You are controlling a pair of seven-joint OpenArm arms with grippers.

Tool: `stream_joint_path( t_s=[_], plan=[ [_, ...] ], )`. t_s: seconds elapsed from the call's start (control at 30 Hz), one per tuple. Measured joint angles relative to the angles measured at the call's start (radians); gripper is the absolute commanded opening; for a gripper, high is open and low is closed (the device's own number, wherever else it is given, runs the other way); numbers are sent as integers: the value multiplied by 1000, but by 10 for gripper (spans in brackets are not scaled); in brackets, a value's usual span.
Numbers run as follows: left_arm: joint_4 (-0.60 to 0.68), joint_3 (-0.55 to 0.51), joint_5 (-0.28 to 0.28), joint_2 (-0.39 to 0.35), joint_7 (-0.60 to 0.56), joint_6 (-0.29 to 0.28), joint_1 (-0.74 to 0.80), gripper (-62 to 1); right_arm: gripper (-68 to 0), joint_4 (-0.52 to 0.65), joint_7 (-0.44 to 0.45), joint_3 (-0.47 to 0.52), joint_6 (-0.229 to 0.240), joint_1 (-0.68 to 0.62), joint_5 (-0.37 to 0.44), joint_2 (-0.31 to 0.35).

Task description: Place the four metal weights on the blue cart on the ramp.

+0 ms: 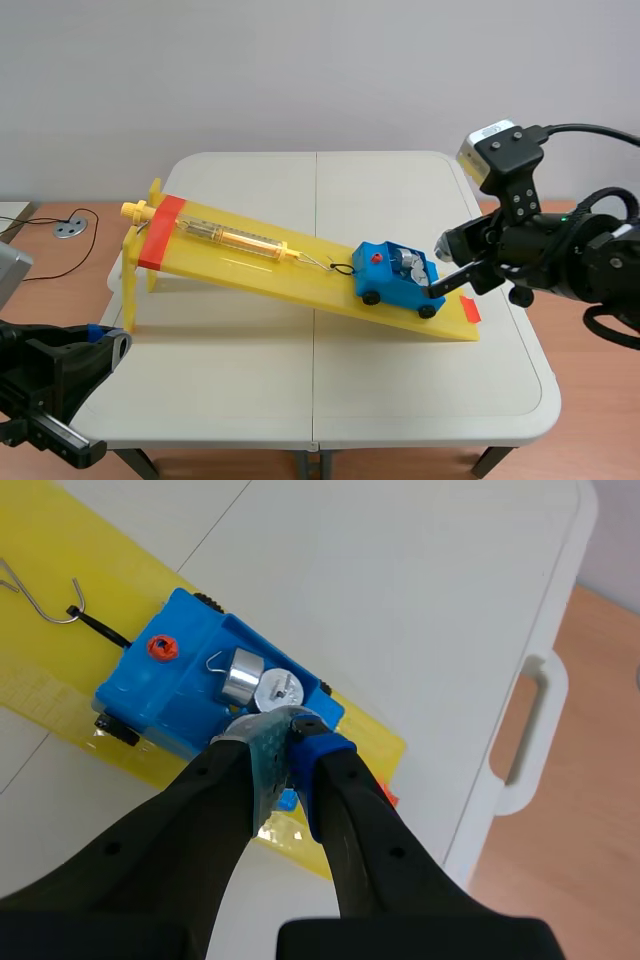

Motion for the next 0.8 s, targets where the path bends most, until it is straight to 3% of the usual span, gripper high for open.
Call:
stream_joint_path(
  t_s=[0.43, 0.8],
  plan=[
    [0, 0, 0, 0, 0, 0, 0, -582, -669, -136, -3, -48, 1, 66, -34, -72],
    [0, 0, 0, 0, 0, 0, 0, -582, -669, -165, 1, -52, 0, 94, -60, -98]
  ],
)
